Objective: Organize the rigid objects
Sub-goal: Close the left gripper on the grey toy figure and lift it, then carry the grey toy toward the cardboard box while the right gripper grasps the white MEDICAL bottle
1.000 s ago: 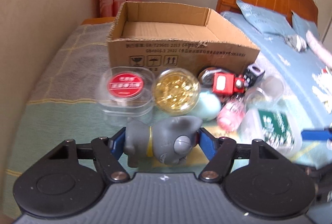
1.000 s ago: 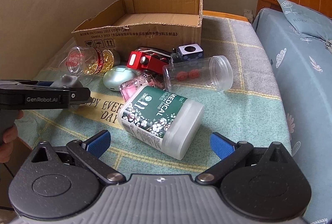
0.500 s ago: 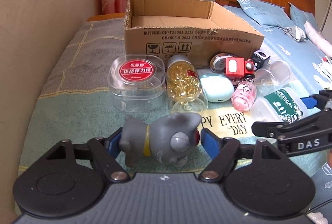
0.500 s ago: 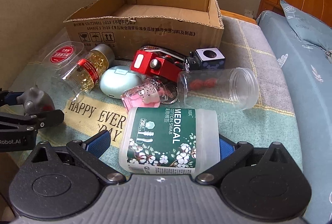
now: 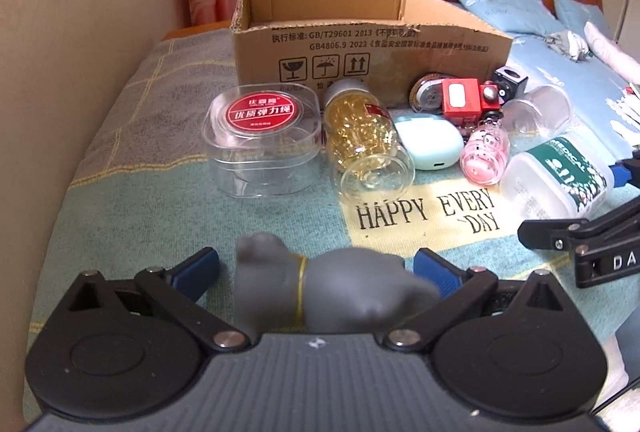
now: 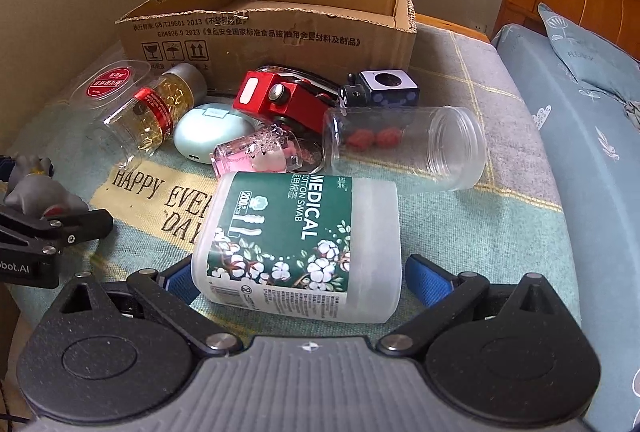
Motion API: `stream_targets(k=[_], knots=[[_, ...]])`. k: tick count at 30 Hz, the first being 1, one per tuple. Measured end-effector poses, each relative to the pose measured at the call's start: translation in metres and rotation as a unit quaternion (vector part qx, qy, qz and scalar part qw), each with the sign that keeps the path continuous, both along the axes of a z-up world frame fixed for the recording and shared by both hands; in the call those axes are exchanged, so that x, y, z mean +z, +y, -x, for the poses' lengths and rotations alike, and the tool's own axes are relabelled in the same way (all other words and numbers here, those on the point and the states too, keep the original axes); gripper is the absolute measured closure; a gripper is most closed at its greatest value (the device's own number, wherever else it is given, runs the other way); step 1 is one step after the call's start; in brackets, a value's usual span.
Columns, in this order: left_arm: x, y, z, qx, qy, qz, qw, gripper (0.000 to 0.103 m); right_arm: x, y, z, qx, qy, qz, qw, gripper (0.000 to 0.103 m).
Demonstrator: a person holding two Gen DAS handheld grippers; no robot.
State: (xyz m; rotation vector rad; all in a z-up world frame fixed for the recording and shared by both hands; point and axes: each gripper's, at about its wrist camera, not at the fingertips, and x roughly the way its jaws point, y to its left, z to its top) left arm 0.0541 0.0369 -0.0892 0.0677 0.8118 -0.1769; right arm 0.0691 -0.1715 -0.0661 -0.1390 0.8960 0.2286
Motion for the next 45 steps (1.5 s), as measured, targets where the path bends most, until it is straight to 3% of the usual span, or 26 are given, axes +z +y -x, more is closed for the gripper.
stream_targets(k=[7, 14, 20, 27, 33, 38, 45], knots=[[0.003, 0.002, 0.014, -0.01, -0.024, -0.017, 0.9995, 0.001, -0.003, -0.002, 0.004, 0.006, -0.015, -0.005, 1.0, 0.0], [0.014, 0.005, 0.019, -0.028, -0.035, -0.001, 0.999, 0.003, 0.006, -0.001, 0.007, 0.018, -0.028, -0.018, 0.999, 0.0], [0.017, 0.0, 0.021, -0.044, -0.041, -0.004, 0.9982, 0.004, 0.012, 0.002, 0.004, 0.013, -0.034, 0.0, 0.999, 0.002], [0.016, 0.004, 0.017, -0.047, -0.023, 0.005, 0.9986, 0.028, 0.015, 0.006, 0.008, 0.028, -0.032, 0.013, 0.999, 0.014], [0.02, 0.004, 0.015, -0.049, -0.009, 0.009, 0.9987, 0.031, 0.017, 0.007, 0.009, 0.038, -0.028, 0.019, 0.999, 0.014], [0.04, 0.002, 0.017, -0.056, 0.0, 0.032, 0.9979, 0.031, 0.027, 0.001, 0.012, 0.053, -0.029, 0.011, 0.998, 0.016], [0.083, -0.012, 0.002, -0.065, -0.037, 0.02, 0.997, 0.031, 0.05, -0.003, 0.016, 0.085, -0.035, 0.006, 0.996, 0.017]])
